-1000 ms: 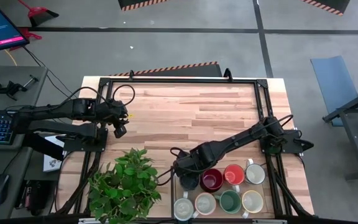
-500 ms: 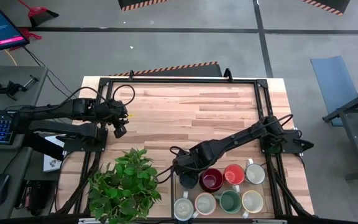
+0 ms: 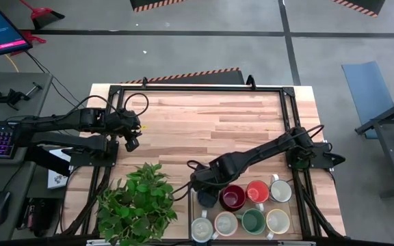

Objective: Place coffee mugs
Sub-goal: Return to home position

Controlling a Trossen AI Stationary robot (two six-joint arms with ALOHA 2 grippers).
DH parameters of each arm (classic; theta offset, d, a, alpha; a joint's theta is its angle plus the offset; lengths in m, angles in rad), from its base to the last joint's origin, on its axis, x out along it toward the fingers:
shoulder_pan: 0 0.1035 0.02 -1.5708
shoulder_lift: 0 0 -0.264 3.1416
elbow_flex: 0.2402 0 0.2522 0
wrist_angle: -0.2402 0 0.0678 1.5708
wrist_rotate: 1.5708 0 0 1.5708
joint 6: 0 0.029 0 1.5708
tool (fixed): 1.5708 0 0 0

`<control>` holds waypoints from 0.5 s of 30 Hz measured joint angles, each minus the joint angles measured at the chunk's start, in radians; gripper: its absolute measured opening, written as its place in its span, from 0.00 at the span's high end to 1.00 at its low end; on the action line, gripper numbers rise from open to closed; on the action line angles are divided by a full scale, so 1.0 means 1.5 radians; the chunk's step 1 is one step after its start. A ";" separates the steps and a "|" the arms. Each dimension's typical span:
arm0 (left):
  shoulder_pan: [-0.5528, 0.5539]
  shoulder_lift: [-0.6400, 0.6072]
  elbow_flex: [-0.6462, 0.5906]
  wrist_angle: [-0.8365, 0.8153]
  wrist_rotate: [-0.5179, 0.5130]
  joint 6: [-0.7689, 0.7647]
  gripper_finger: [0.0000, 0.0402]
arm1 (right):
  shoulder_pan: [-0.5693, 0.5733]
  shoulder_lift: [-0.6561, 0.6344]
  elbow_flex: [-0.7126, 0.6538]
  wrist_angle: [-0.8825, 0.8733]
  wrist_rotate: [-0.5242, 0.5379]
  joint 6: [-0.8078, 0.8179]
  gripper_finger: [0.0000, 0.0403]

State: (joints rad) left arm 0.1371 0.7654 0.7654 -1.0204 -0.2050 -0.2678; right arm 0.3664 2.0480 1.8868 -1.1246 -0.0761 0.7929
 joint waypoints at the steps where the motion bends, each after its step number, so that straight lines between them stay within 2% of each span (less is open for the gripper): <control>1: 0.000 0.000 0.000 0.000 0.000 0.000 0.69 | 0.000 0.000 0.007 -0.003 0.000 -0.007 0.78; 8: 0.000 0.000 0.000 0.000 0.000 0.000 0.69 | 0.000 -0.001 0.065 -0.037 0.017 -0.041 0.78; 12: 0.000 0.000 0.000 0.000 0.000 0.000 0.69 | 0.000 -0.002 0.094 -0.084 0.057 -0.046 0.78; 15: 0.000 0.000 0.000 0.000 0.000 0.000 0.69 | -0.001 -0.002 0.118 -0.122 0.113 -0.046 0.78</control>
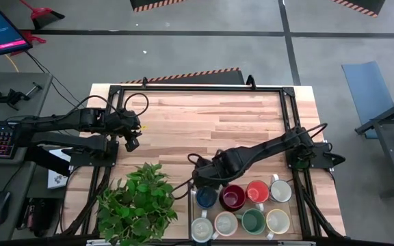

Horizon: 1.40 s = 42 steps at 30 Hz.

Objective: Place coffee mugs
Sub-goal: Return to home position

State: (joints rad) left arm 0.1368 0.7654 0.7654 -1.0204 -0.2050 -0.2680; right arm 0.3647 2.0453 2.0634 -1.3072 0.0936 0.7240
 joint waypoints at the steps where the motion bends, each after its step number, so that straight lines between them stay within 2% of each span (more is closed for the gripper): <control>1: 0.000 0.000 0.000 0.000 0.000 0.000 0.69 | -0.001 0.000 0.007 -0.019 0.024 0.001 0.78; 5: 0.000 0.000 0.000 0.000 0.000 -0.002 0.69 | -0.012 0.000 0.028 -0.099 0.096 0.032 0.78; 9: 0.000 0.000 0.000 0.000 0.000 -0.006 0.69 | -0.026 0.000 0.025 -0.176 0.074 0.064 0.78; 12: 0.000 0.000 0.000 0.000 0.000 -0.006 0.69 | -0.031 0.000 0.003 -0.175 0.031 0.053 0.78; 17: 0.000 0.000 0.000 0.000 0.000 -0.006 0.69 | -0.029 0.000 -0.054 -0.178 0.004 0.045 0.78; 22: 0.000 0.000 0.000 0.000 0.000 -0.006 0.69 | -0.030 -0.004 -0.096 -0.176 0.026 0.049 0.78; 27: 0.000 0.000 0.000 -0.001 0.000 0.007 0.69 | -0.044 -0.018 -0.124 -0.174 0.074 -0.014 0.78; 31: 0.000 0.000 0.000 -0.002 -0.004 0.008 0.69 | -0.057 -0.088 -0.197 -0.175 0.117 -0.015 0.78; 35: 0.000 0.000 0.000 -0.003 -0.015 0.007 0.69 | -0.067 -0.191 -0.325 -0.157 0.153 0.025 0.78; 39: 0.000 0.000 0.000 -0.003 -0.015 0.007 0.69 | -0.075 -0.310 -0.469 -0.016 0.146 0.035 0.78; 42: 0.000 0.000 0.000 -0.003 -0.015 0.007 0.69 | -0.085 -0.390 -0.568 0.138 0.114 -0.016 0.78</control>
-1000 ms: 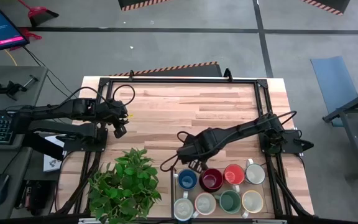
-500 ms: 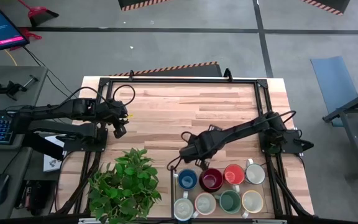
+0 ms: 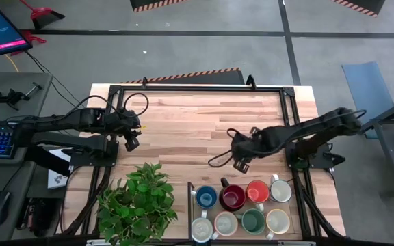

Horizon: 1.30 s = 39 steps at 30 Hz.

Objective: Place coffee mugs
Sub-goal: Return to home position

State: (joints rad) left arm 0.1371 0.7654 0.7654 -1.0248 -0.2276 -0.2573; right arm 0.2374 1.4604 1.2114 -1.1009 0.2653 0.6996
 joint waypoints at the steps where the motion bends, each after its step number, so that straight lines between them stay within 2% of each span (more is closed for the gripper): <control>1: 0.000 0.000 0.000 0.000 0.000 0.000 0.69 | -0.005 -0.025 -0.032 0.055 -0.019 -0.020 0.78; 4: 0.000 0.000 0.000 0.000 0.000 0.000 0.69 | -0.024 -0.084 -0.119 0.204 -0.094 -0.083 0.78; 7: 0.000 0.000 0.000 0.000 0.000 -0.001 0.69 | -0.035 -0.126 -0.188 0.300 -0.131 -0.103 0.78; 17: 0.000 0.000 0.000 0.001 0.000 -0.001 0.69 | -0.066 -0.168 -0.338 0.517 -0.170 -0.262 0.78; 25: 0.000 0.000 0.000 0.001 0.000 -0.001 0.69 | -0.117 -0.172 -0.391 0.609 -0.188 -0.359 0.78; 27: 0.000 0.000 0.000 0.001 0.000 -0.001 0.69 | -0.127 -0.179 -0.417 0.665 -0.193 -0.380 0.78; 31: 0.000 0.000 0.000 0.002 0.000 -0.001 0.69 | -0.141 -0.264 -0.525 0.832 -0.220 -0.389 0.78; 34: 0.000 0.000 0.000 0.003 0.000 -0.001 0.69 | -0.147 -0.353 -0.614 0.921 -0.242 -0.350 0.78; 39: 0.000 0.000 0.000 0.003 0.000 -0.001 0.69 | -0.145 -0.473 -0.692 0.945 -0.249 -0.304 0.78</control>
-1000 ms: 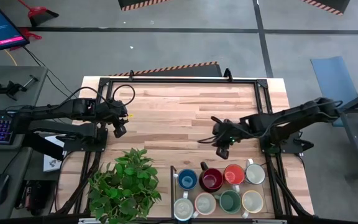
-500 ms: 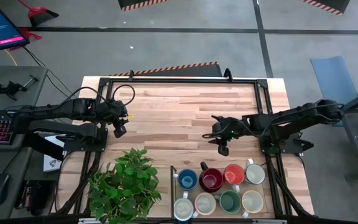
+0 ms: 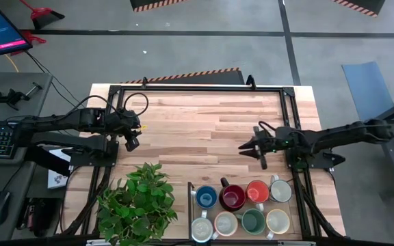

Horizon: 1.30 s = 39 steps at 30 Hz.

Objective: Place coffee mugs
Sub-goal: Return to home position

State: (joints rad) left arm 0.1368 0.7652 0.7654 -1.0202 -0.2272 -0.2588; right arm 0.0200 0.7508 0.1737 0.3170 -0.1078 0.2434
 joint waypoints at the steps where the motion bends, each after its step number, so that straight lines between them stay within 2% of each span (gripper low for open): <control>1: 0.000 0.000 0.000 0.000 0.000 0.000 0.69 | 0.000 -0.017 -0.007 0.000 0.000 0.000 0.78; 9: 0.000 0.000 0.000 0.001 0.000 0.000 0.69 | 0.010 -0.146 -0.040 -0.029 -0.018 -0.062 0.78; 20: 0.000 0.000 0.000 0.000 0.000 0.000 0.69 | 0.018 -0.288 -0.109 -0.069 -0.008 -0.057 0.78; 26: 0.000 0.000 0.000 0.000 0.000 0.000 0.69 | 0.018 -0.355 -0.109 -0.149 0.007 -0.057 0.78; 32: 0.000 0.000 0.000 0.000 0.000 0.000 0.69 | 0.018 -0.419 -0.109 -0.201 0.067 0.023 0.78; 39: 0.000 0.000 0.000 0.000 0.000 0.000 0.69 | 0.018 -0.459 -0.109 -0.199 0.039 0.057 0.78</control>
State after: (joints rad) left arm 0.1371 0.7650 0.7658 -1.0195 -0.2272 -0.2588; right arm 0.0467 0.0630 0.0105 0.0185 -0.0488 0.3285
